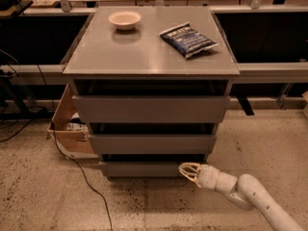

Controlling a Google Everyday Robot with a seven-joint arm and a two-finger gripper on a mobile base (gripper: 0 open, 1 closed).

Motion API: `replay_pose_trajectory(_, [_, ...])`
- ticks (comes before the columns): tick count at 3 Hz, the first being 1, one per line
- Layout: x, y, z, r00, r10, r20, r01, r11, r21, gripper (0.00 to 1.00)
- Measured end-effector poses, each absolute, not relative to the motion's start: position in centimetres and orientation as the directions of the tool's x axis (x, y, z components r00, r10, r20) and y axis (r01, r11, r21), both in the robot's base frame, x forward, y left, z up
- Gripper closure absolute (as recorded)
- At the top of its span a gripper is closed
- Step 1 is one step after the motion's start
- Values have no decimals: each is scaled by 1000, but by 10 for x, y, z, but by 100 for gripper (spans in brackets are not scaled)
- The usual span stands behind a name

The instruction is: Close middle drawer

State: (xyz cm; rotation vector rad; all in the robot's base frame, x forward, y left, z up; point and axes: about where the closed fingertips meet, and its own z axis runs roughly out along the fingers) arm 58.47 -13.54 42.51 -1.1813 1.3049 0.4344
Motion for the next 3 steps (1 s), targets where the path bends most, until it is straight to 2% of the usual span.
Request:
replay_pose_trajectory(2, [534,-213,529,372,-538,-756,-696,378,-611,100])
replay_pose_trajectory(3, [534,-215,530,371,-540,-755,-695,378,-612,100])
